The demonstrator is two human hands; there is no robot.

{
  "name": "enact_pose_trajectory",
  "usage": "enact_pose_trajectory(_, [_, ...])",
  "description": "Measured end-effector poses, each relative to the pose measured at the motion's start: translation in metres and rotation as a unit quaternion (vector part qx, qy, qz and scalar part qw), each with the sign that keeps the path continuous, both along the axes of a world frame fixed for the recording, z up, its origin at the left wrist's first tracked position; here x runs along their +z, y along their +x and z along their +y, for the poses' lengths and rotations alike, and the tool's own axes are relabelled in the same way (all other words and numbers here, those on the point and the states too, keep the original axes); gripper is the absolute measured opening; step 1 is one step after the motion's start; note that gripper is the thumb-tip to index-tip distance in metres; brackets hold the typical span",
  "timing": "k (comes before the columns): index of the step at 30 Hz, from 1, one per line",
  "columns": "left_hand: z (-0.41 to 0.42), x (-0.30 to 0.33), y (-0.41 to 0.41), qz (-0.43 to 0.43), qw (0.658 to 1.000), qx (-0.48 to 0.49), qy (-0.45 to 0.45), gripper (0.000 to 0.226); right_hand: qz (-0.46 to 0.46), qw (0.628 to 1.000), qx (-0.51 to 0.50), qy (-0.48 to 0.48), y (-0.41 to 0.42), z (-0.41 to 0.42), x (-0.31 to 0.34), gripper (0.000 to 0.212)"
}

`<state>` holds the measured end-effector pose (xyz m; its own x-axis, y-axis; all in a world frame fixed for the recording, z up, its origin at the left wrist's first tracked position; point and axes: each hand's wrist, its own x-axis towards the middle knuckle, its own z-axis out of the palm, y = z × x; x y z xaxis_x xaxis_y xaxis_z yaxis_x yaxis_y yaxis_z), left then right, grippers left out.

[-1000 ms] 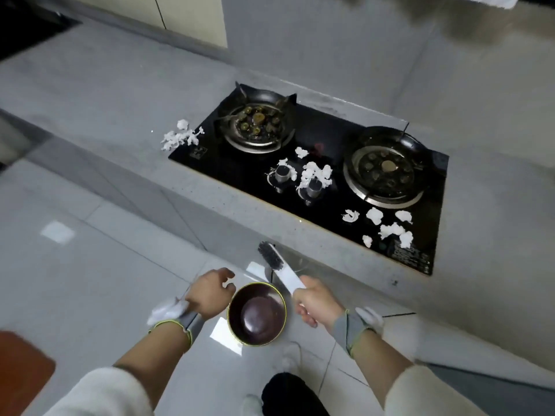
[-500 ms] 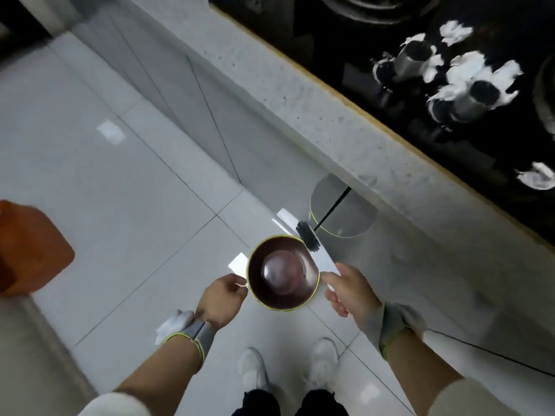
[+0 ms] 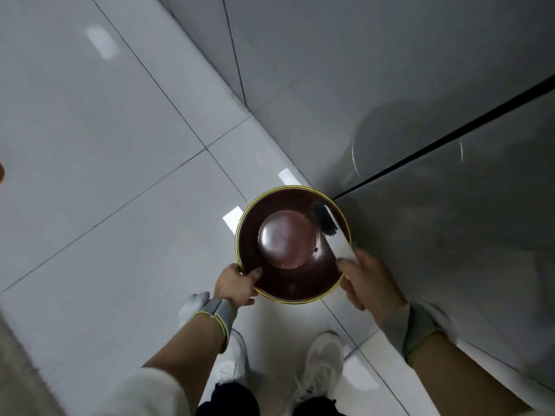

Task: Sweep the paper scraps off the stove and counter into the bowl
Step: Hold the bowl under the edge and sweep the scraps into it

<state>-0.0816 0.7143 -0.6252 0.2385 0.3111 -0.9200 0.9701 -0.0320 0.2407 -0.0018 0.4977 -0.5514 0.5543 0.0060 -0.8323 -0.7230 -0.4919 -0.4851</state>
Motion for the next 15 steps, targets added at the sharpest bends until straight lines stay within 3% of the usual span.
enact_pose_trajectory(3, [-0.002, -0.014, 0.005, -0.016, 0.999, -0.002, 0.040, 0.023, 0.013, 0.999, -0.011, 0.029, -0.006, 0.005, -0.007, 0.009])
enact_pose_trajectory(8, [-0.001, 0.025, 0.013, -0.018, 0.986, -0.113, 0.117, 0.023, -0.005, 0.999, -0.009, 0.036, -0.004, 0.016, 0.030, 0.013])
enact_pose_trajectory(11, [0.014, 0.085, 0.011, 0.007, 0.977, -0.168, 0.134, 0.022, -0.024, 0.998, -0.025, 0.047, -0.001, 0.029, 0.086, 0.017])
enact_pose_trajectory(15, [0.043, 0.195, -0.004, -0.025, 0.972, -0.174, 0.154, 0.022, -0.032, 0.997, -0.022, 0.062, -0.011, 0.046, 0.183, 0.011])
